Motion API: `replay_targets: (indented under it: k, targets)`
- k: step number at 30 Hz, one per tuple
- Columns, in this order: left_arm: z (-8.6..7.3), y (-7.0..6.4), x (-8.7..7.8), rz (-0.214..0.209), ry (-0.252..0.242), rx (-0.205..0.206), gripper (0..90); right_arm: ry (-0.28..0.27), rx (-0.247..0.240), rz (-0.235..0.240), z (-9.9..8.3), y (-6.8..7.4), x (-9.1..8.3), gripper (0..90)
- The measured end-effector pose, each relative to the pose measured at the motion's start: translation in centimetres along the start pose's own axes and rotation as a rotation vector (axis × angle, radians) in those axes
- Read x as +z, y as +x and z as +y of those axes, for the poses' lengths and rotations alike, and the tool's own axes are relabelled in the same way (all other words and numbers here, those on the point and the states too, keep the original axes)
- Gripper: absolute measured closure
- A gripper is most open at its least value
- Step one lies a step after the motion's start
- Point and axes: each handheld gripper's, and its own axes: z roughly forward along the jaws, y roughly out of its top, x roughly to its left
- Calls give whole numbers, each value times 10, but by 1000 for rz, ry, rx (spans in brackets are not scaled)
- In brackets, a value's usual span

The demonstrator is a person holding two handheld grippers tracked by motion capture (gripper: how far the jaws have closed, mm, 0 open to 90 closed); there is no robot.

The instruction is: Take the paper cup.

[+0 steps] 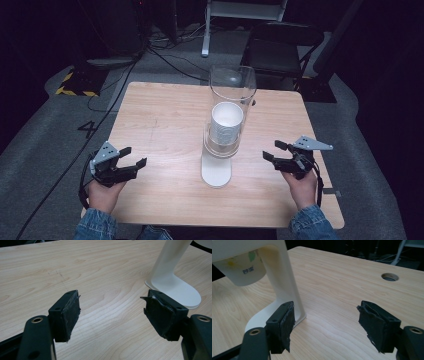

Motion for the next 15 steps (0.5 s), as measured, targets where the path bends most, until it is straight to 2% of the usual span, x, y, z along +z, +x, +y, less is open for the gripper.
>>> replay_targets:
  k: [3, 4, 10, 13, 14, 15]
  targets:
    - [-1, 1, -1, 4, -1, -7, 283, 2, -17, 19, 4, 5, 6, 293]
    - [-3, 2, -2, 1, 0, -18, 283, 4, -26, 42, 7, 10, 12, 293]
    - [-4, 3, -2, 1, 0, -22, 284, 3, -34, 97, 14, 20, 24, 289]
    - [-4, 2, 1, -3, 7, -20, 284, 2, -54, 143, 18, 32, 35, 286]
    - [-4, 2, 1, -3, 7, -20, 284, 2, -54, 143, 18, 32, 35, 286]
    - [-3, 3, 1, -5, 9, -11, 284, 13, -70, 165, 19, 40, 44, 285]
